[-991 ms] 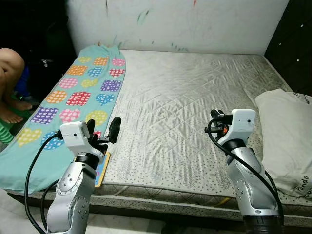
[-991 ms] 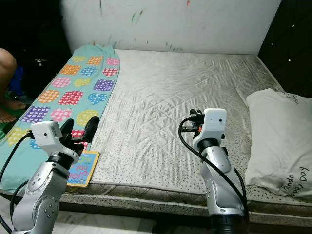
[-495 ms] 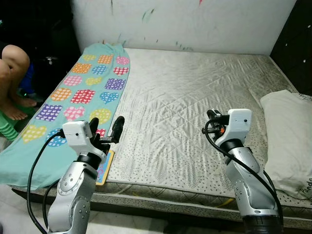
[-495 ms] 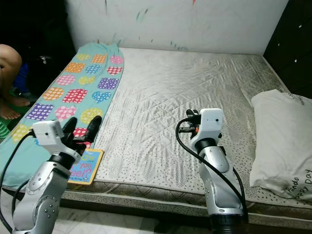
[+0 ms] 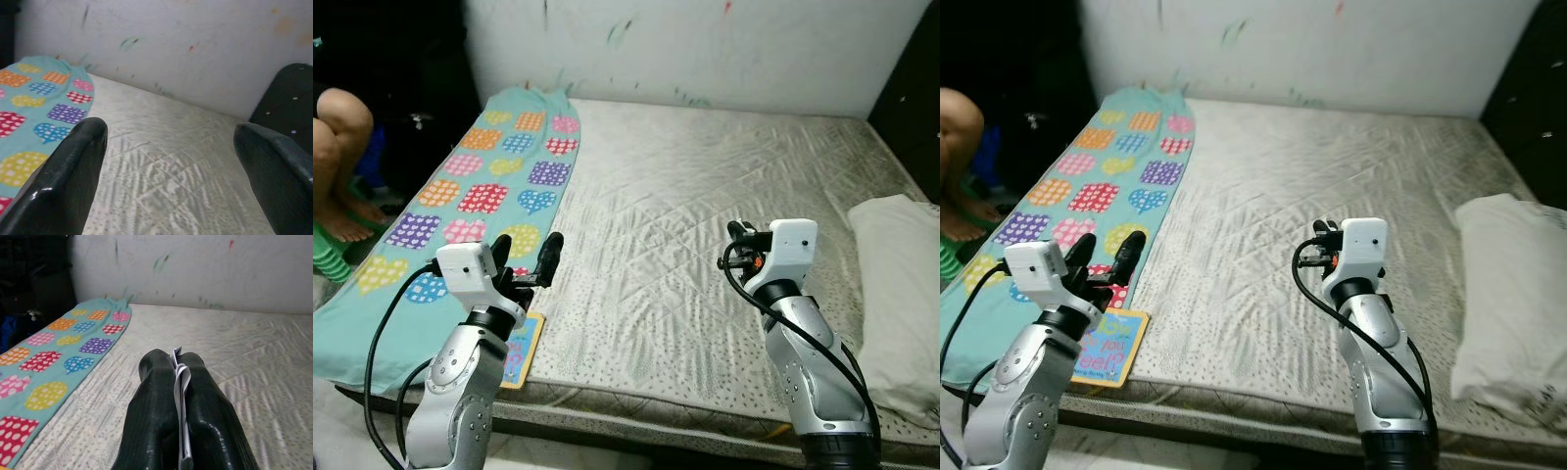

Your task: Clean up the room

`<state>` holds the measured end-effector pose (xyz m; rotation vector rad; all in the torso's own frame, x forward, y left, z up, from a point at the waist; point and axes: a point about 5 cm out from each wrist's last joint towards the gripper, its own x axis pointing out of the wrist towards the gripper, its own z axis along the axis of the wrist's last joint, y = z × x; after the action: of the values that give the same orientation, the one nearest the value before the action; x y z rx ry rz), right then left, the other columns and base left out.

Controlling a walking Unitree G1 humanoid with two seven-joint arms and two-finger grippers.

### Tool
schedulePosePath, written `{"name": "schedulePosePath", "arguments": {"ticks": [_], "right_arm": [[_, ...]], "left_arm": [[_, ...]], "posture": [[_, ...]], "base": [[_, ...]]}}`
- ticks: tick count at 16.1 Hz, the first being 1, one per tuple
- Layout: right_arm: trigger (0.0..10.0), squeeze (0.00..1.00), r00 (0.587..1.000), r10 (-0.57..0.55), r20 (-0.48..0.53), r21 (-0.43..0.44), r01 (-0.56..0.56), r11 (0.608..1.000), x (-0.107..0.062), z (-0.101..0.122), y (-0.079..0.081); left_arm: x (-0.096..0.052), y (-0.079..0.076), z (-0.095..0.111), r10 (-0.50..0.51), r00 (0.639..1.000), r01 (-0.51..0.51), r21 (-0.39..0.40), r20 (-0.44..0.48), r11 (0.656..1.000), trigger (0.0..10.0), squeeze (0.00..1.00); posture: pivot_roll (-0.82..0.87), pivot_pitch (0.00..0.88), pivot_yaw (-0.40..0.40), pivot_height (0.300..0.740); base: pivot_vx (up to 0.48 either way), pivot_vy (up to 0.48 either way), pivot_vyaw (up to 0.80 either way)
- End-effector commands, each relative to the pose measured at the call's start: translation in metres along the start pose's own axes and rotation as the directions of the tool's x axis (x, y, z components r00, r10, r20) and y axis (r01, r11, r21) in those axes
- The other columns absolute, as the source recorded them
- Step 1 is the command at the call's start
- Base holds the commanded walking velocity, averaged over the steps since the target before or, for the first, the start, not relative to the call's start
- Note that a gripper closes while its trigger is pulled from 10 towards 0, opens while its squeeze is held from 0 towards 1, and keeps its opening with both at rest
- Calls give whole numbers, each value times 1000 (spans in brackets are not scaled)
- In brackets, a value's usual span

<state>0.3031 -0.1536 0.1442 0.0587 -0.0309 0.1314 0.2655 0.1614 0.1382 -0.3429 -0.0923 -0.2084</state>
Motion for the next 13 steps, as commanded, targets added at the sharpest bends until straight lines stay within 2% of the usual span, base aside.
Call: {"name": "schedulePosePath", "arguments": {"ticks": [1, 4, 8, 13], "right_arm": [[10000, 0, 1000, -9, 18, -5, 9, 1000, -1, 4, -3], [10000, 0, 1000, -11, 18, -2, 12, 1000, 0, 4, -2], [10000, 0, 1000, -14, 19, 0, 14, 1000, 3, 3, 0], [10000, 0, 1000, -21, 20, 2, 21, 1000, 2, 1, 0]], "left_arm": [[1, -3, 2, -18, 1000, 18, -1, 4, 1000, 10000, 0], [-2, -2, 4, -13, 1000, 13, 8, 0, 1000, 10000, 0], [-4, 8, 4, 55, 998, -55, -3, -8, 998, 10000, 0], [-3, 8, 6, 41, 999, -41, 4, -16, 999, 10000, 0]], "posture": [[-53, 0, 6, 740], [-39, 0, 2, 740], [-26, 0, 5, 740], [-26, 0, 11, 740]], "base": [[307, 0, 0], [279, 0, 0], [0, 0, 0], [0, 0, 0]]}}
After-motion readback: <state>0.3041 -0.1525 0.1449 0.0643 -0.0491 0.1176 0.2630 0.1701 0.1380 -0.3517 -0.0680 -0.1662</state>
